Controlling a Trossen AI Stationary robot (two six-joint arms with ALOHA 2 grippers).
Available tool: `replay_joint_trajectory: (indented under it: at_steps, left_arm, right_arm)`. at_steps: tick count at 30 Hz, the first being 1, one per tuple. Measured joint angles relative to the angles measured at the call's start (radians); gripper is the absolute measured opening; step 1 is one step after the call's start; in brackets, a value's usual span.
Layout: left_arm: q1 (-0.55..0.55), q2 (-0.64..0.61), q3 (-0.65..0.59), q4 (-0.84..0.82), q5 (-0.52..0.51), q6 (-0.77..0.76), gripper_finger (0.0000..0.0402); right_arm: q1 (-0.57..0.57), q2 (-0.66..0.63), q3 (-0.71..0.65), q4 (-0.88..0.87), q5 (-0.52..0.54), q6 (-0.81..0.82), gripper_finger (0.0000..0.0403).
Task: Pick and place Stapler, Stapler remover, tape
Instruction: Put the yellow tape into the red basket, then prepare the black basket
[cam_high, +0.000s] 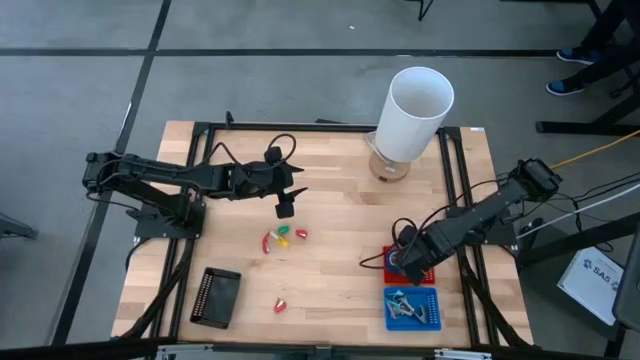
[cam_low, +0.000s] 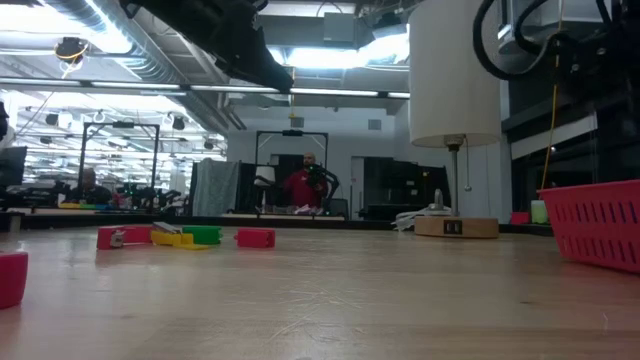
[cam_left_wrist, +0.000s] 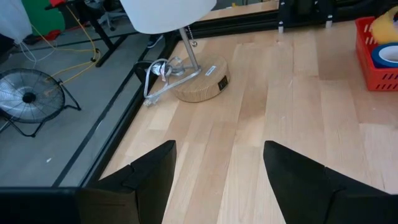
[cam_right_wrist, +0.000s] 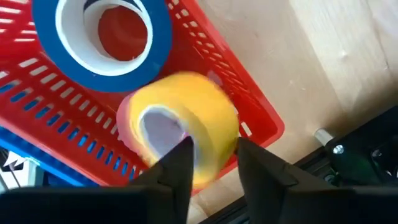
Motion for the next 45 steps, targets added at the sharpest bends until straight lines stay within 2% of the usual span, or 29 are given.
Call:
replay_joint_trajectory:
  at_steps: [5, 10, 16, 21, 28, 33, 38, 43, 45]
  left_arm:
    - [0.000, 0.000, 0.000, 0.000, 0.000, 0.000, 0.0240]
    - [-0.001, -0.025, 0.000, -0.024, 0.006, 0.001, 0.0242]
    - [-0.001, -0.073, 0.000, -0.099, 0.127, -0.025, 0.0240]
    - [-0.005, -0.122, 0.000, -0.209, 0.260, -0.073, 0.0241]
    - [-0.111, -0.170, 0.000, -0.377, 0.286, -0.112, 0.0219]
    - [-0.219, -0.173, 0.019, -0.536, 0.297, -0.216, 0.0177]
    - [-0.297, -0.169, 0.057, -0.703, 0.328, -0.380, 0.0104]
    - [-0.358, -0.169, 0.071, -0.828, 0.424, -0.536, 0.0019]
    - [-0.380, -0.162, 0.071, -0.879, 0.480, -0.596, 0.0007]
  right_arm:
    - [-0.023, 0.000, 0.000, -0.001, -0.015, -0.016, 0.0167]
    - [-0.059, 0.000, 0.000, -0.003, -0.109, -0.041, 0.0189]
    - [-0.101, 0.000, 0.001, 0.017, -0.112, -0.130, 0.0186]
    - [-0.137, 0.000, 0.001, 0.111, -0.074, -0.228, 0.0177]
    - [-0.183, 0.000, 0.001, 0.342, 0.024, -0.444, 0.0172]
    - [-0.209, 0.000, 0.001, 0.572, 0.101, -0.683, 0.0172]
    - [-0.238, 0.000, 0.001, 0.804, 0.110, -0.920, 0.0172]
    - [-0.254, 0.000, 0.001, 0.885, 0.111, -1.021, 0.0171]
    - [-0.257, 0.000, 0.001, 0.887, 0.113, -1.037, 0.0171]
